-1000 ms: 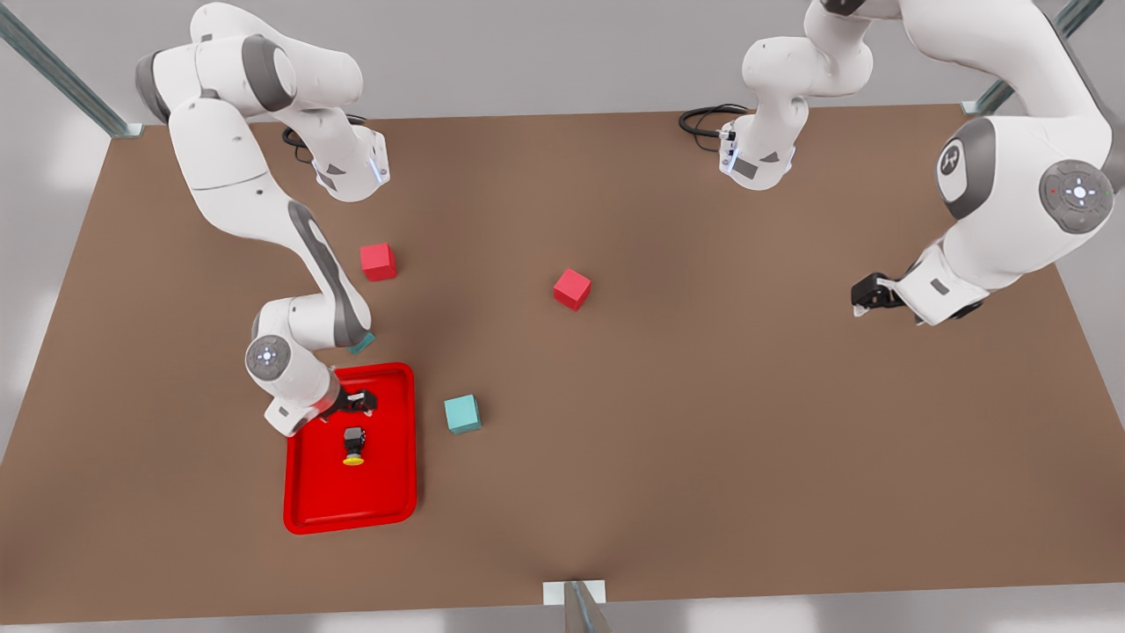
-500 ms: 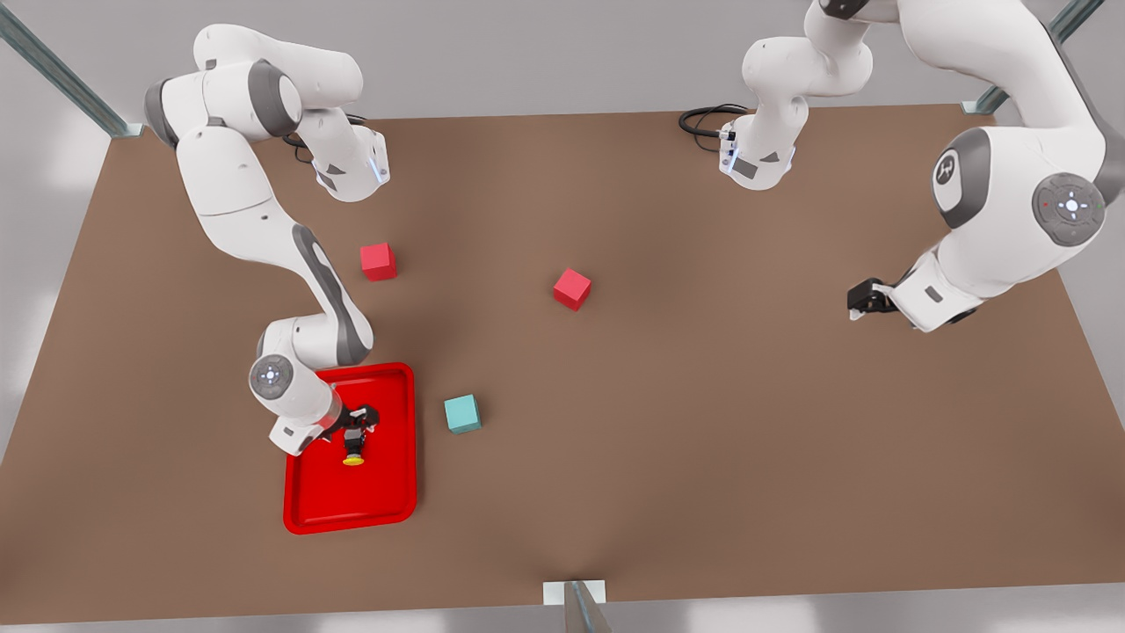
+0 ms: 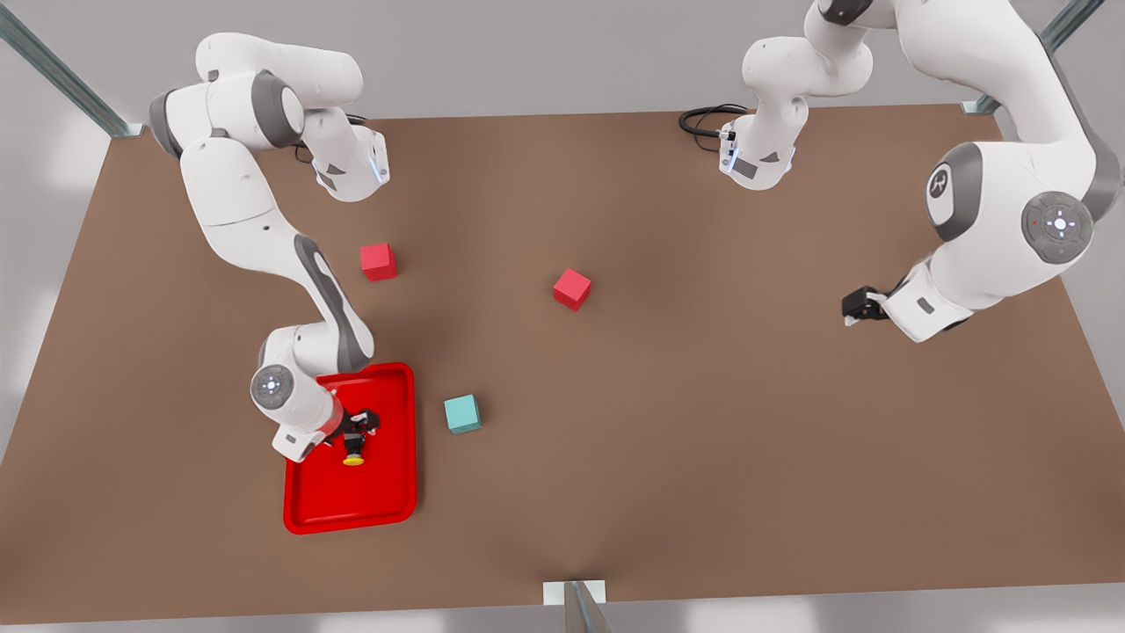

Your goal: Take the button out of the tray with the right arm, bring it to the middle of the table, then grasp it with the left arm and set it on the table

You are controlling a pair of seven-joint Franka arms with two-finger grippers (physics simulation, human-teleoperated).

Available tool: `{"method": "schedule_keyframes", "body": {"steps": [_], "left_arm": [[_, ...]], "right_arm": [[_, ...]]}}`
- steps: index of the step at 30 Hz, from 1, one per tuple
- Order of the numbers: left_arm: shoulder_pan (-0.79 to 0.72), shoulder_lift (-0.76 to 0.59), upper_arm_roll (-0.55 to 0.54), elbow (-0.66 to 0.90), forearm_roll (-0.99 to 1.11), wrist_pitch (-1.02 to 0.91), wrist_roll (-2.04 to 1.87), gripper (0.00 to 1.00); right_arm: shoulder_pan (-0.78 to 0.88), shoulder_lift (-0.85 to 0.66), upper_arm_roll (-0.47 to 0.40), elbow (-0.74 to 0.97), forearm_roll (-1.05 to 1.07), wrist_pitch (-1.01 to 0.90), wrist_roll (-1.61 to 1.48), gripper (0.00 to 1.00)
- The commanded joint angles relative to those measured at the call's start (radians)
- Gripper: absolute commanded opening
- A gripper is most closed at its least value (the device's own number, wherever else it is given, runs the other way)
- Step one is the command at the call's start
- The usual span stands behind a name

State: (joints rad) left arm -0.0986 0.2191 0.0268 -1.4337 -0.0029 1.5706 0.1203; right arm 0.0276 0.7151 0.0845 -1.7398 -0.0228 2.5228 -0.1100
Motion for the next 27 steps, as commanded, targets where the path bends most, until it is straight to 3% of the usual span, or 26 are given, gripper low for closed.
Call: {"method": "schedule_keyframes", "body": {"steps": [1, 12, 27], "left_arm": [[0.0, 0.006, 0.001, 0.001, 0.001, 0.008, 0.002, 1.0], [0.0, 0.022, 0.001, -0.001, 0.001, 0.008, 0.001, 1.0], [-0.001, 0.02, 0.001, 0.001, 0.0, 0.005, 0.001, 1.0]], "right_arm": [[0.0, 0.007, 0.0, 0.025, 0.012, -0.082, -0.036, 1.0], [0.002, 0.003, 0.0, 0.008, 0.014, -0.118, 0.164, 1.0], [0.008, 0.024, -0.002, 0.075, 0.014, -0.139, 0.158, 1.0]]}}
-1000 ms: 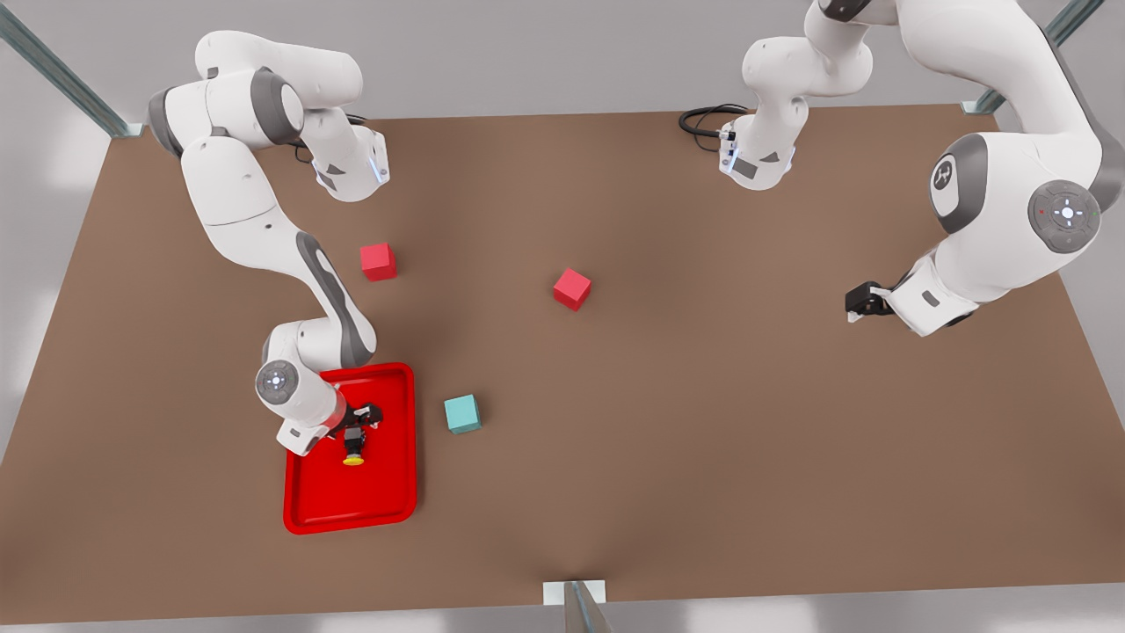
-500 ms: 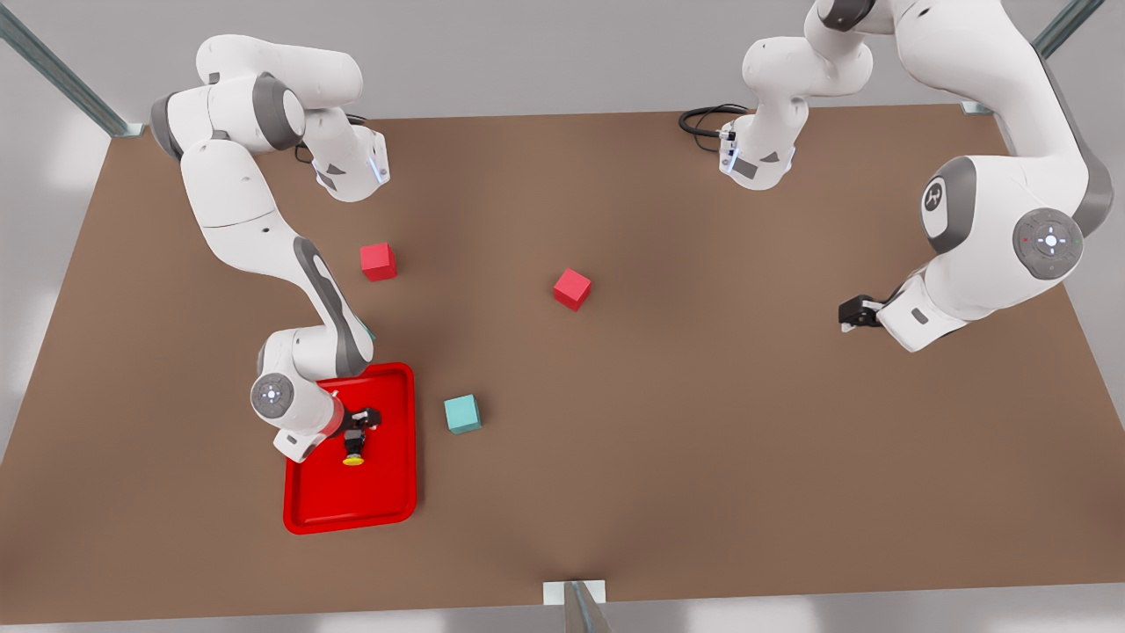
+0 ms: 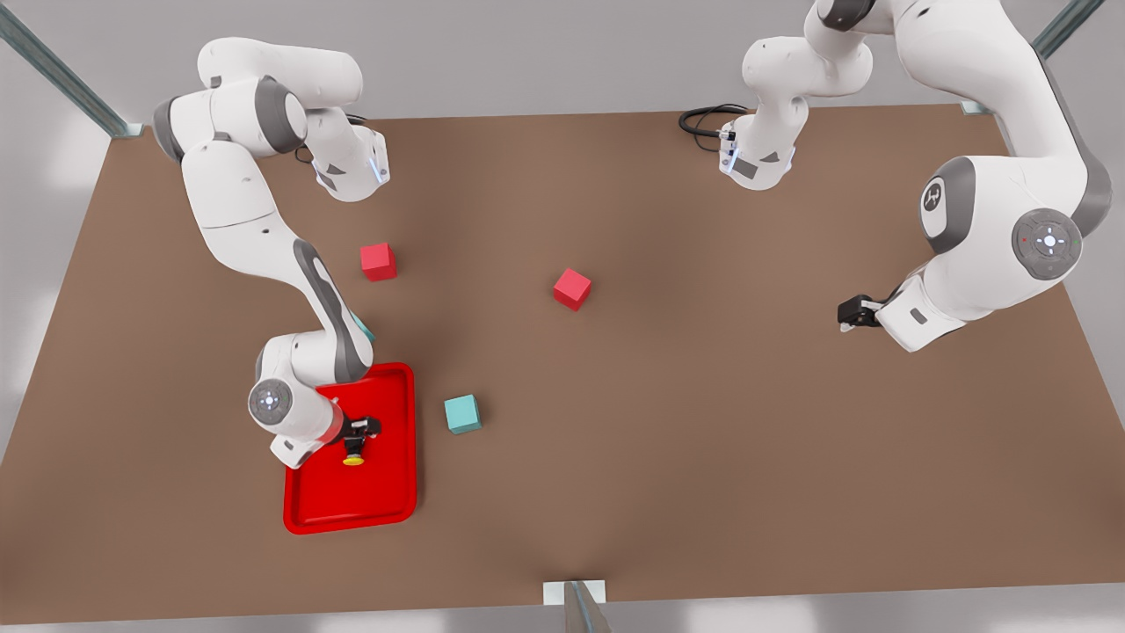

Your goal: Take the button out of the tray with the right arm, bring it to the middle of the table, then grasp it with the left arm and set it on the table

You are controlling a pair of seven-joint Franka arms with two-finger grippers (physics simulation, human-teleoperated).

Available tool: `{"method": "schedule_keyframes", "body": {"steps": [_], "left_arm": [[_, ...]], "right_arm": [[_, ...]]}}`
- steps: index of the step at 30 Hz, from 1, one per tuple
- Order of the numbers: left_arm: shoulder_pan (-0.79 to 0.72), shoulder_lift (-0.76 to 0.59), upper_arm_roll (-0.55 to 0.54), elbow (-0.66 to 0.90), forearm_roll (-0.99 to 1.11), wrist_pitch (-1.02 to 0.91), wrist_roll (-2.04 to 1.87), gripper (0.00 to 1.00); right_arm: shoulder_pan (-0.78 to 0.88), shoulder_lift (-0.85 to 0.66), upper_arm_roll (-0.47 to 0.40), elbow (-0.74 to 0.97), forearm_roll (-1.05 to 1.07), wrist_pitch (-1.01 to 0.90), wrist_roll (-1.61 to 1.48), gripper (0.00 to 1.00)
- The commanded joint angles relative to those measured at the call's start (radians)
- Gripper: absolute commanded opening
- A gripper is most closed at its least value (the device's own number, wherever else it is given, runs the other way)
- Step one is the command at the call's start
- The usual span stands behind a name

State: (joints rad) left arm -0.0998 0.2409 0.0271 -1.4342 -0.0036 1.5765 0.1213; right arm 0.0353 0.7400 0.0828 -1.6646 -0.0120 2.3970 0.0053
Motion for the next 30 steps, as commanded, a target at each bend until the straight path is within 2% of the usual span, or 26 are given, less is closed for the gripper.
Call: {"method": "schedule_keyframes", "body": {"steps": [1, 9, 11, 12, 13, 14, 17, 21, 22, 24, 26, 30], "left_arm": [[0.0, 0.0, -0.001, 0.001, 0.001, -0.001, 0.0, 1.0], [0.0, 0.001, -0.001, 0.0, 0.001, 0.0, 0.0, 1.0], [0.0, 0.001, -0.001, 0.001, 0.001, 0.0, 0.0, 1.0], [0.0, 0.001, -0.001, 0.0, 0.001, -0.001, 0.0, 1.0], [0.0, 0.001, -0.001, 0.0, 0.001, -0.004, 0.0, 1.0], [0.0, 0.001, 0.001, 0.0, -0.001, -0.004, -0.002, 1.0], [0.0, 0.001, -0.001, 0.0, 0.001, -0.004, -0.002, 1.0], [-0.001, 0.001, -0.001, 0.0, -0.001, -0.004, -0.002, 1.0], [-0.001, 0.001, -0.001, 0.0, -0.001, -0.004, -0.002, 1.0], [-0.001, 0.001, -0.001, 0.0, 0.001, -0.004, -0.002, 1.0], [-0.001, 0.001, -0.001, 0.0, -0.001, -0.004, -0.002, 1.0], [-0.003, -0.002, -0.007, 0.0, -0.006, -0.006, -0.003, 1.0]], "right_arm": [[0.0, 0.009, 0.0, 0.017, 0.003, -0.016, 0.039, 1.0], [0.003, 0.027, 0.0, 0.048, 0.004, -0.033, 0.045, 1.0], [0.003, 0.027, 0.0, 0.052, 0.004, -0.033, 0.042, 0.81], [0.003, 0.027, 0.0, 0.054, 0.003, -0.033, 0.038, 0.62], [0.003, 0.027, 0.0, 0.054, 0.003, -0.033, 0.039, 0.48], [0.003, 0.027, 0.0, 0.059, 0.003, -0.033, 0.038, 0.45], [0.002, 0.027, 0.0, 0.059, 0.0, -0.033, 0.024, 0.4], [0.009, 0.013, 0.008, 0.048, -0.002, -0.042, 0.027, 0.41], [0.006, -0.031, 0.048, 0.051, -0.002, -0.114, 0.042, 0.41], [0.009, -0.08, 0.098, 0.059, 0.001, -0.142, 0.071, 0.41], [0.009, -0.082, 0.166, 0.14, -0.002, -0.266, 0.163, 0.41], [0.055, -0.082, 0.23, 0.172, -0.002, -0.277, 0.327, 0.41]]}}
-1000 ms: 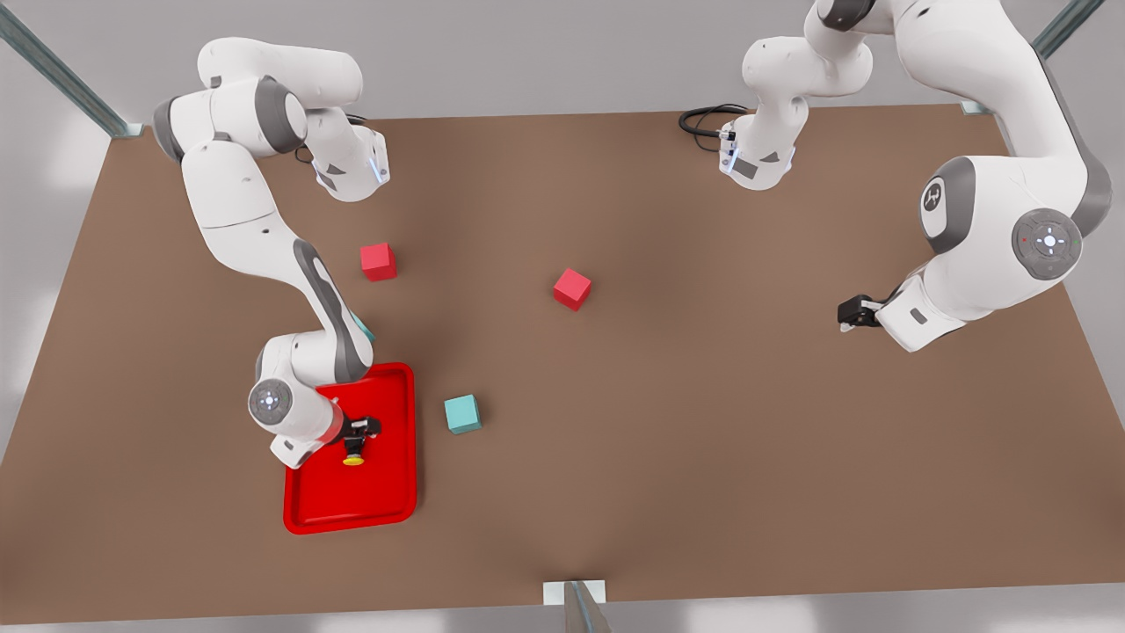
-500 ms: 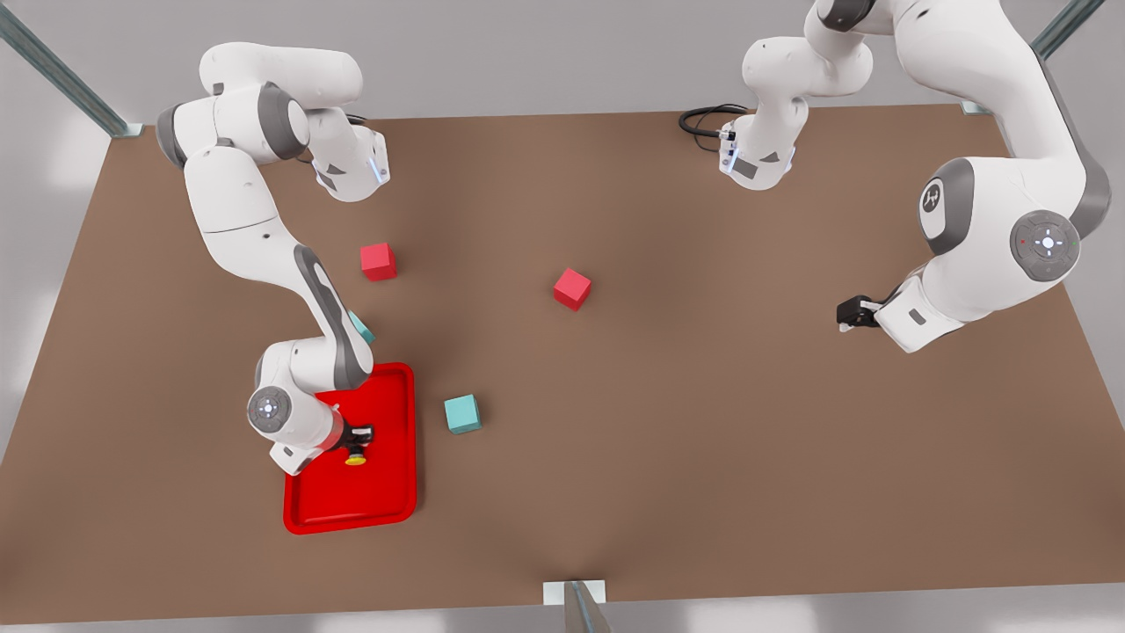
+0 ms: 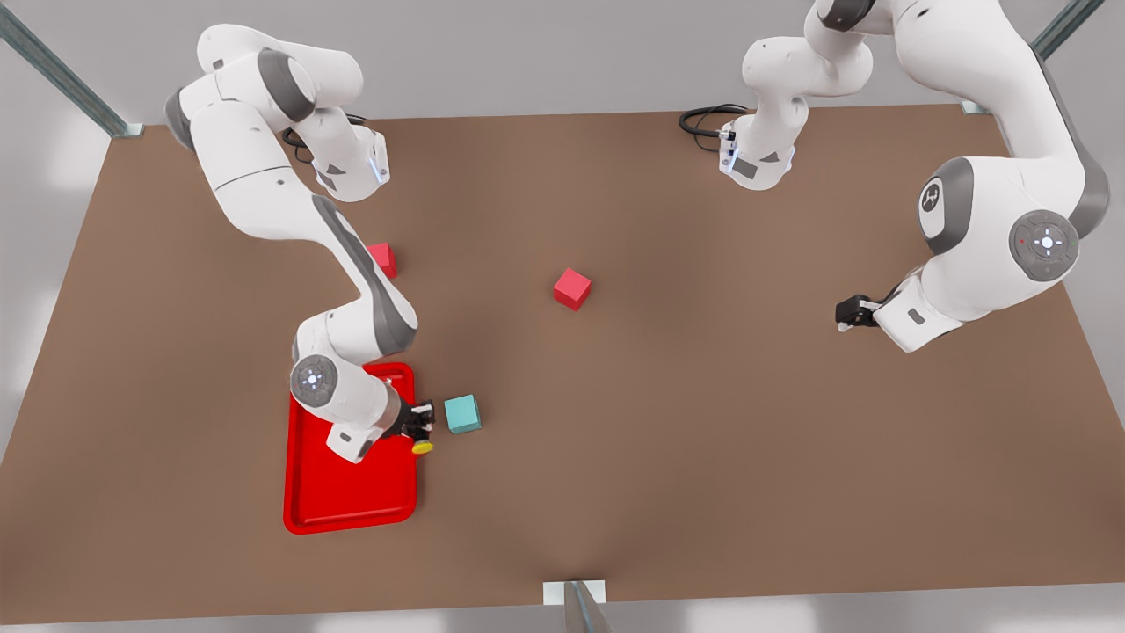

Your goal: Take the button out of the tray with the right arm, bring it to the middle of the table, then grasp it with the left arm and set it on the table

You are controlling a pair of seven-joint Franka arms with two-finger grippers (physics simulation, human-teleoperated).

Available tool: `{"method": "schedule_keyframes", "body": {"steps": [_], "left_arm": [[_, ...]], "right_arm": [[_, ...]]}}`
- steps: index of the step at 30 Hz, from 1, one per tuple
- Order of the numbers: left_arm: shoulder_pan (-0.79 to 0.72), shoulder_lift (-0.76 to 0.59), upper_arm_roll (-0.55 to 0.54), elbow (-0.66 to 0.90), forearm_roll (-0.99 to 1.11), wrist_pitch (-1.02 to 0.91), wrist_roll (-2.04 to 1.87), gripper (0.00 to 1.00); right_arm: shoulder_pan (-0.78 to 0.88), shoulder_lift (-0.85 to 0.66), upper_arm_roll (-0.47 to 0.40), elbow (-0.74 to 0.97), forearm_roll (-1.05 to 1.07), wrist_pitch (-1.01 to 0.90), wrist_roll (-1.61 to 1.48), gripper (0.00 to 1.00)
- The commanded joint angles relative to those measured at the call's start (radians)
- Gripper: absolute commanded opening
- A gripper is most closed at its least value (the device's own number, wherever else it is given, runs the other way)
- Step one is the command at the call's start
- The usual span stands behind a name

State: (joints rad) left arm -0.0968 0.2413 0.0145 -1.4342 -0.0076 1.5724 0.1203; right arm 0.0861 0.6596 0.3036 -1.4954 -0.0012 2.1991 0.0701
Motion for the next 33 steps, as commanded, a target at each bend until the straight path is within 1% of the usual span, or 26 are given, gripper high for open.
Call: {"method": "schedule_keyframes", "body": {"steps": [1, 5, 9, 10, 12, 14, 18, 19, 20, 22, 24, 25, 27, 32, 33], "left_arm": [[-0.004, -0.005, -0.019, 0.001, -0.002, -0.005, -0.002, 1.0], [-0.004, -0.002, -0.05, 0.001, -0.002, 0.003, -0.001, 1.0], [-0.004, 0.01, -0.05, 0.001, 0.0, 0.003, -0.002, 1.0], [-0.004, 0.01, -0.05, 0.001, 0.0, 0.002, -0.002, 1.0], [-0.003, 0.013, -0.048, 0.001, 0.0, 0.003, -0.001, 1.0], [-0.003, 0.019, -0.05, 0.001, 0.001, 0.005, -0.001, 1.0], [-0.003, 0.019, -0.05, 0.001, 0.001, 0.005, -0.001, 1.0], [-0.003, 0.019, -0.05, 0.001, 0.001, 0.008, -0.001, 1.0], [-0.003, 0.019, -0.05, 0.001, 0.003, 0.008, -0.001, 1.0], [-0.004, 0.021, -0.05, 0.001, 0.003, 0.014, -0.001, 1.0], [-0.003, 0.027, -0.05, 0.001, 0.003, 0.021, -0.001, 1.0], [-0.003, 0.029, -0.05, 0.001, 0.003, 0.021, -0.001, 1.0], [-0.003, 0.029, -0.05, 0.001, 0.003, 0.021, -0.001, 1.0], [-0.003, 0.035, -0.05, 0.001, 0.003, 0.021, -0.001, 1.0], [-0.003, 0.035, -0.05, 0.001, 0.003, 0.021, -0.001, 1.0]], "right_arm": [[0.04, -0.002, 0.009, 0.023, -0.01, -0.085, 0.316, 0.41], [0.199, 0.024, -0.001, 0.158, -0.016, -0.164, 0.568, 0.41], [0.305, 0.152, -0.001, 0.337, -0.014, -0.219, 0.807, 0.41], [0.34, 0.222, -0.001, 0.458, -0.014, -0.294, 0.863, 0.41], [0.396, 0.294, -0.034, 0.547, -0.013, -0.291, 0.938, 0.41], [0.417, 0.337, -0.035, 0.584, -0.011, -0.288, 0.993, 0.41], [0.454, 0.387, -0.049, 0.61, -0.013, -0.26, 1.08, 0.41], [0.472, 0.391, -0.077, 0.61, -0.011, -0.251, 1.09, 0.41], [0.475, 0.399, -0.077, 0.61, -0.011, -0.249, 1.108, 0.42], [0.509, 0.417, -0.115, 0.61, -0.011, -0.22, 1.122, 0.43], [0.517, 0.436, -0.121, 0.61, -0.013, -0.196, 1.122, 0.43], [0.527, 0.443, -0.144, 0.61, -0.011, -0.185, 1.123, 0.44], [0.532, 0.457, -0.158, 0.61, -0.011, -0.18, 1.117, 0.45], [0.54, 0.472, -0.159, 0.61, -0.013, -0.156, 1.111, 0.46], [0.54, 0.472, -0.159, 0.61, -0.014, -0.156, 1.048, 0.46]]}}
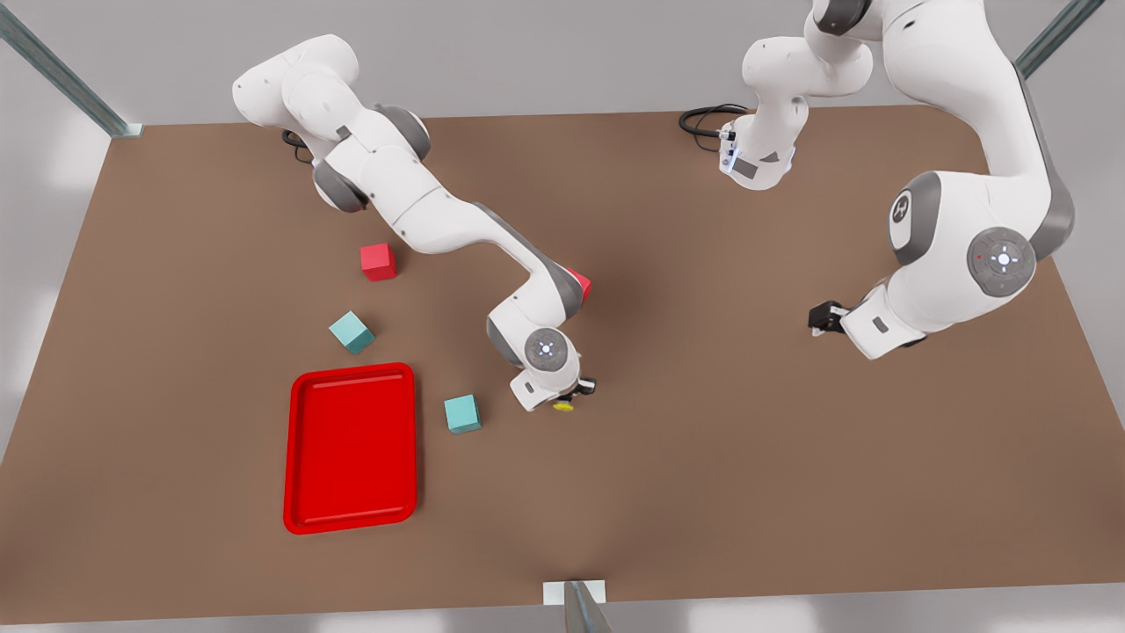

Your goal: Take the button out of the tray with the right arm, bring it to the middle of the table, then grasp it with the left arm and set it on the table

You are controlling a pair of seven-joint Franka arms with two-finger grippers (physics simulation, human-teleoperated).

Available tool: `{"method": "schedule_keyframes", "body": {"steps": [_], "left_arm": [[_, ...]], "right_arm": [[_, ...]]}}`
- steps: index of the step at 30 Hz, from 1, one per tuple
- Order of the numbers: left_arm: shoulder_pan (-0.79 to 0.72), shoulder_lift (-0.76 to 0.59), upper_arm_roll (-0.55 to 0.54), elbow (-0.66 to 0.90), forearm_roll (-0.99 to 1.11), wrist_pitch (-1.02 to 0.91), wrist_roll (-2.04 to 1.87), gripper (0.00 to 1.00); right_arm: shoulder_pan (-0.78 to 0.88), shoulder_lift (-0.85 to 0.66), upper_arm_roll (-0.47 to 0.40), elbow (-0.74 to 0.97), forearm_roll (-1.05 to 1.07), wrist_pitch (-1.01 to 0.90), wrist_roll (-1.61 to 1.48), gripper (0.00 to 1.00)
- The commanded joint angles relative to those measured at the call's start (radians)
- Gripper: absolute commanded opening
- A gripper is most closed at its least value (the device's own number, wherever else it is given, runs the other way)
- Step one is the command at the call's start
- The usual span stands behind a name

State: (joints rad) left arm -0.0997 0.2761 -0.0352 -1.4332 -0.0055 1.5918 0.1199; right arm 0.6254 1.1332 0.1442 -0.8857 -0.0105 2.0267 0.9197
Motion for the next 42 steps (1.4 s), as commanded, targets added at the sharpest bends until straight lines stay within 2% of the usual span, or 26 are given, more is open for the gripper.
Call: {"method": "schedule_keyframes", "body": {"steps": [1, 5, 6, 7, 13, 14, 15, 16, 17, 18, 19, 20, 21, 22, 23, 25, 27, 28, 31, 35, 37, 42], "left_arm": [[0.0, 0.0, 0.0, 0.0, -0.001, 0.002, 0.0, 1.0], [0.0, 0.0, 0.0, 0.0, 0.001, 0.004, 0.0, 1.0], [0.0, 0.0, 0.0, 0.0, 0.001, 0.004, 0.0, 1.0], [0.0, 0.0, 0.0, 0.0, 0.001, 0.004, 0.0, 1.0], [-0.001, 0.0, 0.0, 0.0, 0.001, 0.004, -0.005, 1.0], [-0.011, 0.002, -0.011, 0.0, -0.001, 0.004, -0.035, 1.0], [-0.086, 0.021, -0.014, 0.008, -0.002, 0.002, -0.209, 1.0], [-0.15, 0.046, -0.015, 0.014, -0.004, 0.002, -0.437, 1.0], [-0.241, 0.103, -0.015, 0.062, -0.005, 0.004, -0.666, 1.0], [-0.333, 0.185, -0.017, 0.134, -0.008, 0.031, -0.88, 1.0], [-0.406, 0.262, -0.019, 0.171, -0.01, 0.137, -1.094, 1.0], [-0.448, 0.327, -0.019, 0.172, -0.019, 0.278, -1.223, 1.0], [-0.475, 0.379, -0.017, 0.174, -0.019, 0.379, -1.289, 1.0], [-0.48, 0.451, -0.019, 0.212, -0.017, 0.464, -1.35, 1.0], [-0.495, 0.547, -0.019, 0.321, -0.017, 0.471, -1.396, 1.0], [-0.503, 0.627, -0.017, 0.349, -0.014, 0.628, -1.396, 1.0], [-0.502, 0.649, -0.017, 0.347, -0.016, 0.648, -1.404, 1.0], [-0.503, 0.657, -0.017, 0.346, -0.016, 0.651, -1.451, 1.0], [-0.514, 0.686, -0.017, 0.324, 0.002, 0.735, -1.384, 1.0], [-0.537, 0.675, -0.035, 0.249, 0.001, 0.717, -0.972, 1.0], [-0.535, 0.672, -0.052, 0.247, 0.001, 0.606, -0.74, 1.0], [-0.534, 0.683, -0.052, 0.251, 0.001, 0.57, -0.526, 1.0]], "right_arm": [[0.0, -0.001, 0.0, 0.001, -0.005, 0.017, 0.149, 0.45], [0.0, -0.001, 0.001, 0.001, -0.005, 0.014, 0.142, 0.47], [0.0, -0.001, 0.001, -0.001, -0.005, 0.01, 0.123, 0.5], [0.0, -0.001, 0.001, -0.001, -0.005, 0.01, 0.105, 1.0], [-0.013, -0.01, 0.001, -0.007, -0.003, 0.017, 0.004, 1.0], [-0.035, -0.064, 0.008, -0.01, -0.002, 0.01, -0.036, 1.0], [-0.035, -0.154, 0.009, -0.015, -0.008, -0.022, -0.047, 1.0], [-0.067, -0.268, 0.008, -0.015, -0.006, -0.204, -0.168, 1.0], [-0.157, -0.363, 0.005, -0.013, -0.009, -0.462, -0.337, 1.0], [-0.28, -0.487, 0.003, -0.027, -0.038, -0.611, -0.565, 1.0], [-0.374, -0.553, 0.003, -0.073, -0.042, -0.677, -0.682, 1.0], [-0.45, -0.694, 0.001, -0.283, -0.052, -0.632, -0.768, 1.0], [-0.483, -0.886, 0.001, -0.603, -0.052, -0.392, -0.797, 1.0], [-0.518, -0.941, 0.003, -0.688, -0.046, -0.305, -0.834, 1.0], [-0.526, -0.946, 0.006, -0.673, -0.042, -0.33, -0.831, 1.0], [-0.54, -0.948, 0.008, -0.582, -0.043, -0.486, -0.828, 1.0], [-0.535, -0.948, 0.011, -0.565, -0.048, -0.571, -0.814, 1.0], [-0.51, -0.946, 0.012, -0.541, -0.138, -0.589, -0.825, 1.0], [-0.561, -0.94, 0.006, -0.495, -0.131, -0.614, -0.832, 1.0], [-0.65, -0.937, 0.003, -0.453, -0.042, -0.651, -0.834, 1.0], [-0.673, -0.937, 0.003, -0.452, -0.017, -0.651, -0.832, 1.0], [-0.662, -0.917, 0.005, -0.443, -0.02, -0.637, -0.825, 1.0]]}}
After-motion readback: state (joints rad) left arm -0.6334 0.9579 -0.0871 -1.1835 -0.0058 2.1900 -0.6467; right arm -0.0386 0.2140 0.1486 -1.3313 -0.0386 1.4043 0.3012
